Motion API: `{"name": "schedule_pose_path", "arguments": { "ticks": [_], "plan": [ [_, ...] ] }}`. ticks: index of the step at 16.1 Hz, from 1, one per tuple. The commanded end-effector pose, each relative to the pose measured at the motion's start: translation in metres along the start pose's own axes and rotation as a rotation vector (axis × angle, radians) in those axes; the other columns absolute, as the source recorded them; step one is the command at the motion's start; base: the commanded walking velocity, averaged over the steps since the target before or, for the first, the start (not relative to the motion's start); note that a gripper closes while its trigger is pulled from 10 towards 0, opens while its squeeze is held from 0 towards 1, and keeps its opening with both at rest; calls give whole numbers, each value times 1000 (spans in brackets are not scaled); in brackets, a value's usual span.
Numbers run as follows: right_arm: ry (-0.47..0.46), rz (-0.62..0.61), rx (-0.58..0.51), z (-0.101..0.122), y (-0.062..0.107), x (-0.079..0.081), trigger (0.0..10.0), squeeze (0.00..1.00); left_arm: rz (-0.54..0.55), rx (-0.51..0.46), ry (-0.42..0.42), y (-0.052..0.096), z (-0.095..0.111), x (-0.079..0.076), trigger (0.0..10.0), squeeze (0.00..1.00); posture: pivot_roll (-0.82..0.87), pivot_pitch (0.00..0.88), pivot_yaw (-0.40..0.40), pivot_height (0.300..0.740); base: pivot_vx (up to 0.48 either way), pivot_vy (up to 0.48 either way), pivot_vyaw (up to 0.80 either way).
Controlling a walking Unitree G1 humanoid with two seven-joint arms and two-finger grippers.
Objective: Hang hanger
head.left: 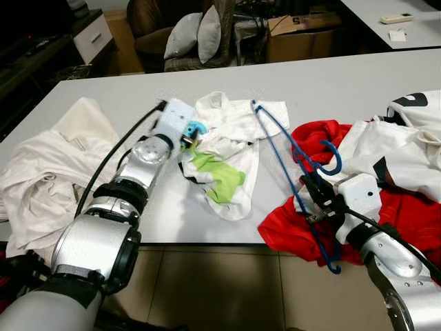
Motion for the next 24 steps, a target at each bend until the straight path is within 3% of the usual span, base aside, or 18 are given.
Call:
{"name": "schedule_pose_path", "arguments": {
  "ticks": [1,3,5,6,7,8,9,12,13,16,17,18,22,24],
  "plan": [
    [3,-25,4,-1,3,-3,10000,0,0,-44,64,3,8,16,10000,0,-125,0,181,740,0,0,0],
    [-4,-24,1,-1,6,-3,10000,0,-227,-66,215,7,9,7,10000,0,-122,0,184,740,0,0,0],
    [-7,15,1,-1,7,0,10000,0,-621,-24,151,23,-4,-23,10000,0,-116,0,184,740,0,0,0],
    [-12,35,1,-1,8,2,10000,0,-794,35,67,34,-17,-36,10000,0,-110,0,179,740,0,0,0],
    [-12,35,1,-1,8,2,10000,0,-794,35,67,34,-17,-36,10000,0,-110,0,179,740,0,0,0],
    [-10,83,11,-2,9,5,10000,0,-804,88,-7,37,-32,-40,10000,0,-106,0,178,740,0,0,0],
    [1,135,25,-4,12,9,10000,0,-762,122,-25,36,-42,-46,10000,0,-105,0,178,740,0,0,0],
    [-2,138,32,-5,15,9,10000,0,-734,243,-92,41,-73,-61,10000,0,-111,0,184,740,0,0,0],
    [-6,140,34,-6,15,10,10000,0,-749,280,-48,45,-84,-70,10000,0,-113,0,187,740,0,0,0],
    [-11,141,36,-6,16,11,10000,0,-725,313,-29,47,-95,-77,10000,0,-116,0,191,740,0,0,0],
    [-13,137,36,-6,17,10,10000,0,-704,298,-8,46,-94,-77,3412,0,-117,0,192,740,0,0,0],
    [-13,135,37,-6,17,10,10000,0,-661,277,32,43,-92,-76,0,0,-114,0,191,740,0,0,0],
    [-1,111,35,-6,16,5,10000,0,-590,236,147,37,-82,-71,0,0,-109,0,187,740,0,0,0],
    [12,73,32,-6,15,-1,10000,0,-545,200,243,32,-74,-66,0,0,-106,0,178,740,0,0,0]
  ]
}}
Point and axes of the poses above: a point about 5 cm out from each wrist's last joint towards the gripper, its own y axis pointing back from the gripper into the wrist, its own z axis along the axis of the wrist's last joint, x = y × z, the point moved 2 cm from there along -y, pointing out of the wrist towards the gripper, and after that the axes turned 8 degrees about y, right-handed, at the moved point
